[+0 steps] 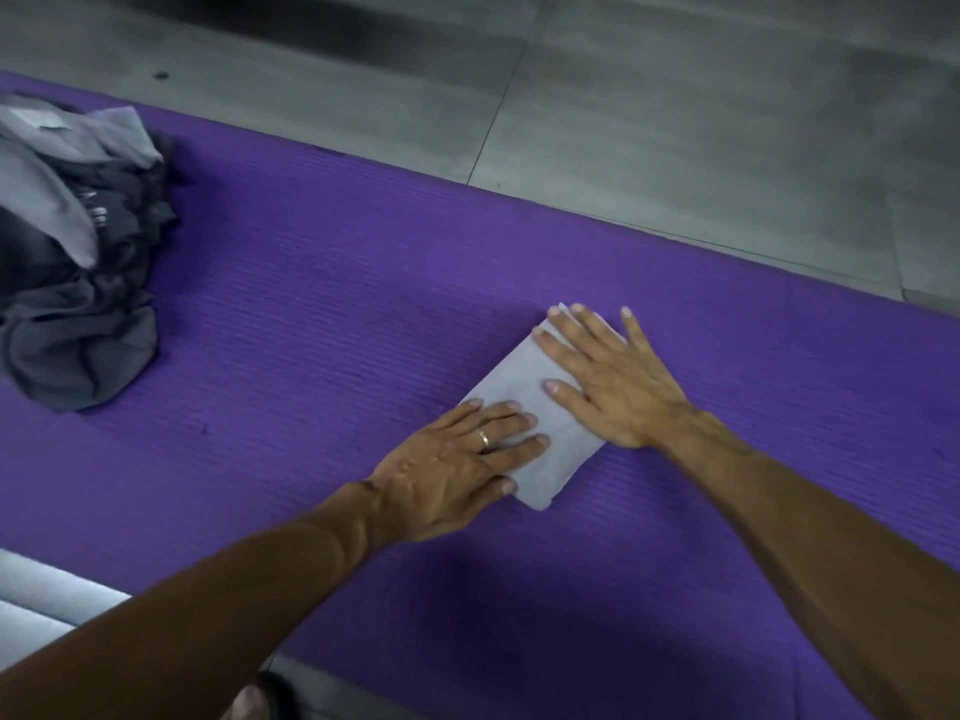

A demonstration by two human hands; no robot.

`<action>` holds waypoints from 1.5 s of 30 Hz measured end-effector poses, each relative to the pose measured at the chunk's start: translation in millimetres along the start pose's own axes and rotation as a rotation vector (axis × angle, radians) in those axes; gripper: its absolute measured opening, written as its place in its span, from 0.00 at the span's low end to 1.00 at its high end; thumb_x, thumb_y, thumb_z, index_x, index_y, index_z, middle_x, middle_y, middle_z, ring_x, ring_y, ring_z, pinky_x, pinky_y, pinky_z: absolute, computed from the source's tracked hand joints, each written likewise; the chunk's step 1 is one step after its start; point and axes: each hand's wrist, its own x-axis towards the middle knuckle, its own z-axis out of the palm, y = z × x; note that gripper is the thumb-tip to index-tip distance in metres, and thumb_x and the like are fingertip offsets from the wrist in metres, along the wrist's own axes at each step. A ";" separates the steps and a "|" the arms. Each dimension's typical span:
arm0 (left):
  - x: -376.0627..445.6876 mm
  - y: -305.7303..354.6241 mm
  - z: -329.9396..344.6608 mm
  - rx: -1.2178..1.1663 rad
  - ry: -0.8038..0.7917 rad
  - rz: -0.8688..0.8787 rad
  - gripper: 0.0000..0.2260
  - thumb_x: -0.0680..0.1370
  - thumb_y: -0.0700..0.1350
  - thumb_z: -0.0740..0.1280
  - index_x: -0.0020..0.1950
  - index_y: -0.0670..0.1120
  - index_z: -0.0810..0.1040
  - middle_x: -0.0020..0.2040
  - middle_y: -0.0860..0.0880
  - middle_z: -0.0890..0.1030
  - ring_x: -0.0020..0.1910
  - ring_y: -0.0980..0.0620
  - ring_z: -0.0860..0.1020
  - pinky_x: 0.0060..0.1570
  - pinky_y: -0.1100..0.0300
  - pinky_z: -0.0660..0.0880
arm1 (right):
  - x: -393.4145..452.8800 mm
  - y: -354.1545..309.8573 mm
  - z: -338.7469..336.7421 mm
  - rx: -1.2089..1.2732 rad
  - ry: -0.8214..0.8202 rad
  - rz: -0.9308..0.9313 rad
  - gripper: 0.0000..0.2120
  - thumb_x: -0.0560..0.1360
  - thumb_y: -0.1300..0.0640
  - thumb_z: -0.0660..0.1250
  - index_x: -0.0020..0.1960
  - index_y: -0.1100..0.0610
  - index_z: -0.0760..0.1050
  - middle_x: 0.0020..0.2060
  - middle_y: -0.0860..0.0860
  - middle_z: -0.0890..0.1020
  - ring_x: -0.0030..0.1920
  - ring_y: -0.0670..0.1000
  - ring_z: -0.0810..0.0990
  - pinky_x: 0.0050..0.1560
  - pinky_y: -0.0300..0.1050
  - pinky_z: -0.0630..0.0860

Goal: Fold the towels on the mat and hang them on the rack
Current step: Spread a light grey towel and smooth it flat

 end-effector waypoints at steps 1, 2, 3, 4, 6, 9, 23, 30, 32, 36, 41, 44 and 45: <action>1.0 -0.3 -0.7 -0.002 -0.006 0.003 0.22 0.82 0.53 0.55 0.76 0.52 0.62 0.75 0.51 0.65 0.76 0.51 0.59 0.74 0.51 0.55 | 3.9 7.5 -1.9 0.000 -0.032 0.073 0.32 0.76 0.34 0.33 0.78 0.43 0.41 0.79 0.46 0.46 0.78 0.50 0.42 0.73 0.61 0.37; 1.5 0.2 -1.2 -0.010 -0.011 0.001 0.22 0.82 0.53 0.55 0.76 0.52 0.62 0.75 0.51 0.65 0.76 0.51 0.59 0.74 0.51 0.55 | 7.7 14.9 -4.7 0.012 -0.067 0.170 0.32 0.77 0.34 0.33 0.78 0.43 0.40 0.79 0.47 0.44 0.78 0.51 0.41 0.73 0.62 0.35; 1.4 1.2 -1.0 -0.019 -0.007 -0.006 0.22 0.82 0.53 0.56 0.76 0.52 0.63 0.75 0.51 0.66 0.76 0.52 0.60 0.74 0.51 0.56 | 9.5 20.9 -7.5 0.023 -0.072 0.273 0.30 0.78 0.36 0.35 0.78 0.43 0.40 0.79 0.48 0.44 0.78 0.53 0.41 0.73 0.62 0.35; 1.1 2.3 -0.9 -0.027 0.002 -0.018 0.22 0.81 0.53 0.56 0.76 0.52 0.64 0.75 0.51 0.66 0.76 0.52 0.60 0.74 0.51 0.57 | 9.3 23.1 -12.4 0.005 -0.026 0.346 0.29 0.80 0.38 0.39 0.79 0.45 0.43 0.79 0.51 0.46 0.78 0.55 0.42 0.73 0.63 0.37; 0.6 5.0 0.0 -0.032 0.019 -0.038 0.22 0.81 0.53 0.57 0.75 0.51 0.65 0.75 0.51 0.67 0.75 0.51 0.61 0.74 0.49 0.59 | 0.4 11.2 -20.9 -0.019 0.160 0.286 0.26 0.81 0.48 0.50 0.77 0.51 0.56 0.77 0.57 0.58 0.77 0.60 0.54 0.74 0.64 0.49; 0.3 6.0 -0.7 -0.015 0.025 -0.048 0.25 0.79 0.55 0.58 0.75 0.51 0.65 0.74 0.51 0.67 0.75 0.51 0.61 0.74 0.49 0.59 | -29.7 -21.7 -6.6 0.106 0.215 -0.096 0.23 0.78 0.51 0.53 0.72 0.52 0.68 0.73 0.55 0.67 0.72 0.56 0.66 0.71 0.56 0.60; 26.8 9.7 -12.7 -0.125 0.250 -0.106 0.23 0.70 0.53 0.64 0.65 0.50 0.71 0.57 0.49 0.80 0.55 0.48 0.79 0.59 0.54 0.76 | -65.0 -15.2 -1.0 0.186 0.086 0.041 0.38 0.65 0.52 0.66 0.75 0.50 0.63 0.76 0.54 0.60 0.77 0.54 0.56 0.75 0.58 0.51; 43.8 -8.4 -75.2 -0.818 0.182 -0.319 0.18 0.71 0.56 0.69 0.58 0.50 0.76 0.50 0.56 0.82 0.50 0.58 0.80 0.51 0.56 0.77 | -31.3 -10.2 -36.7 0.270 0.443 0.102 0.20 0.68 0.46 0.63 0.57 0.53 0.77 0.53 0.52 0.79 0.54 0.57 0.78 0.57 0.52 0.68; 47.6 -12.6 -88.2 -0.827 0.189 -0.357 0.18 0.71 0.57 0.69 0.58 0.53 0.76 0.49 0.56 0.82 0.49 0.58 0.81 0.49 0.54 0.78 | -25.5 -7.8 -55.4 0.269 0.407 0.092 0.20 0.67 0.45 0.59 0.53 0.54 0.78 0.46 0.52 0.79 0.47 0.58 0.78 0.49 0.50 0.69; 62.8 -5.5 -126.2 -0.697 0.155 -0.416 0.21 0.69 0.61 0.67 0.59 0.55 0.74 0.48 0.58 0.82 0.47 0.63 0.79 0.47 0.56 0.77 | -35.8 -2.3 -105.3 0.324 0.233 0.181 0.25 0.63 0.39 0.56 0.51 0.53 0.76 0.45 0.52 0.77 0.48 0.57 0.76 0.46 0.50 0.73; 77.9 28.0 -196.4 -0.389 0.095 -0.404 0.32 0.67 0.70 0.63 0.59 0.48 0.76 0.50 0.54 0.81 0.47 0.55 0.79 0.50 0.54 0.78 | -82.4 5.4 -181.3 0.370 0.154 0.300 0.16 0.67 0.44 0.68 0.49 0.52 0.73 0.42 0.47 0.73 0.45 0.54 0.75 0.41 0.45 0.68; 85.5 53.9 -254.6 -0.262 0.117 -0.469 0.35 0.65 0.74 0.61 0.56 0.48 0.78 0.48 0.52 0.82 0.45 0.52 0.80 0.49 0.51 0.79 | -117.0 7.1 -241.4 0.336 0.151 0.378 0.15 0.67 0.46 0.69 0.47 0.53 0.73 0.40 0.47 0.71 0.45 0.56 0.76 0.41 0.45 0.68; 88.1 65.3 -276.3 -0.230 0.117 -0.484 0.34 0.65 0.74 0.60 0.55 0.48 0.79 0.47 0.51 0.82 0.45 0.51 0.81 0.48 0.50 0.79 | -130.3 6.7 -263.3 0.345 0.153 0.419 0.14 0.67 0.46 0.69 0.46 0.54 0.73 0.40 0.48 0.71 0.44 0.57 0.77 0.41 0.46 0.68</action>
